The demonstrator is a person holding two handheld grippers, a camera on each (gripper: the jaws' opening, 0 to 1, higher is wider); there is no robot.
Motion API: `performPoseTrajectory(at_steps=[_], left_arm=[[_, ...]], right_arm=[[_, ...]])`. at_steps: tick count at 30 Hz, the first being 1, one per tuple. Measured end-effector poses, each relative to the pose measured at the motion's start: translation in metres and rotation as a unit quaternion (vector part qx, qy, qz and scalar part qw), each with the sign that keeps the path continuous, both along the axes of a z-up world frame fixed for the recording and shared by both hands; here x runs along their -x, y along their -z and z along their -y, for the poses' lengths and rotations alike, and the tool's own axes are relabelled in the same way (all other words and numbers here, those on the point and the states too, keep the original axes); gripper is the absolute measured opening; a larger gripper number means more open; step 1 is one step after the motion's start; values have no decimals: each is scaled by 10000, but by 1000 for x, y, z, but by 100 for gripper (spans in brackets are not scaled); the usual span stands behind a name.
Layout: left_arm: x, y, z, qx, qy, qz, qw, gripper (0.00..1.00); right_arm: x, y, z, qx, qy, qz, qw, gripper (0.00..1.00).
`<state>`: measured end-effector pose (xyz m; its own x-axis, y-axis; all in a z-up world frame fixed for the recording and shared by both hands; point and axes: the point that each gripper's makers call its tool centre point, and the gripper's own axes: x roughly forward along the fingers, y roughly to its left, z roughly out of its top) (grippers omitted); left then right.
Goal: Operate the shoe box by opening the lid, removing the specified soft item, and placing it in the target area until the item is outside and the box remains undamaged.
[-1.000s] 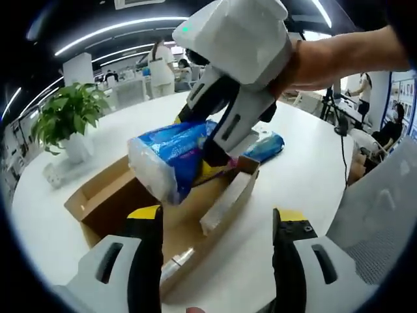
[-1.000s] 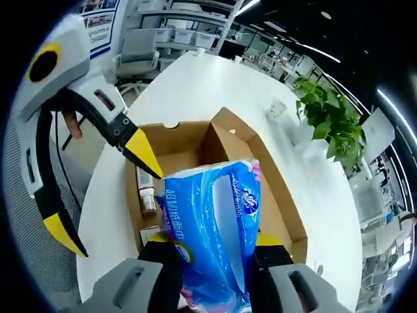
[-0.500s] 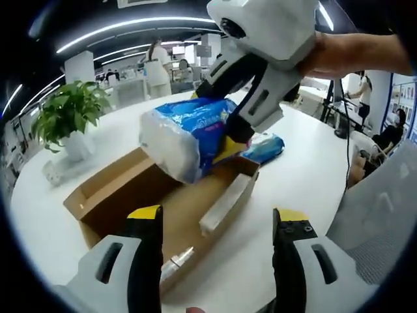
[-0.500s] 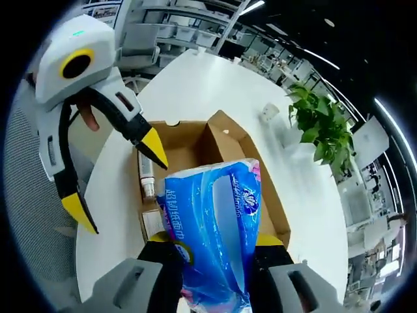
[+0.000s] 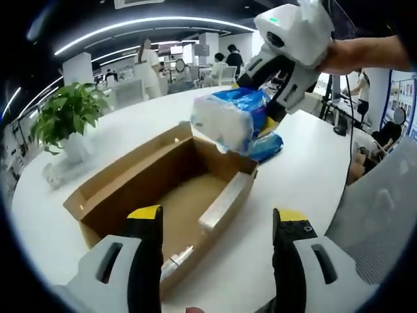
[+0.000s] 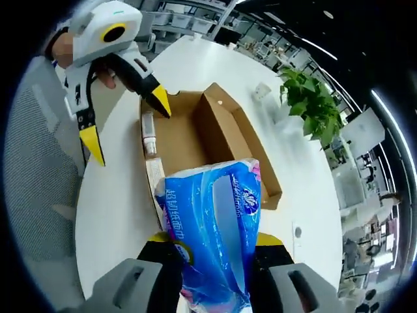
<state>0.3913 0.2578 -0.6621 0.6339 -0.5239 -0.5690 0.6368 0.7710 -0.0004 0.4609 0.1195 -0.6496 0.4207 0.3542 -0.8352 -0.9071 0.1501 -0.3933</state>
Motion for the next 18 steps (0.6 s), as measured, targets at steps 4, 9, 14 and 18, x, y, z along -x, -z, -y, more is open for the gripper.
performPoseTrajectory(at_steps=[4, 9, 14, 18], left_arm=[[-1, -1, 1, -35, 24, 20, 10000, 67], [-1, 1, 3, -77, 61, 0, 10000, 67], [1, 5, 2, -147, 80, -48, 9998, 67], [2, 7, 3, -179, 90, -80, 9998, 67]], right_arm=[[3, 6, 31, 100, 189, -45, 9998, 35], [8, 16, 73, 232, 459, -98, 9986, 35], [16, 25, 118, 373, 748, -182, 9963, 35], [18, 32, 155, 454, 1117, -202, 9925, 35]])
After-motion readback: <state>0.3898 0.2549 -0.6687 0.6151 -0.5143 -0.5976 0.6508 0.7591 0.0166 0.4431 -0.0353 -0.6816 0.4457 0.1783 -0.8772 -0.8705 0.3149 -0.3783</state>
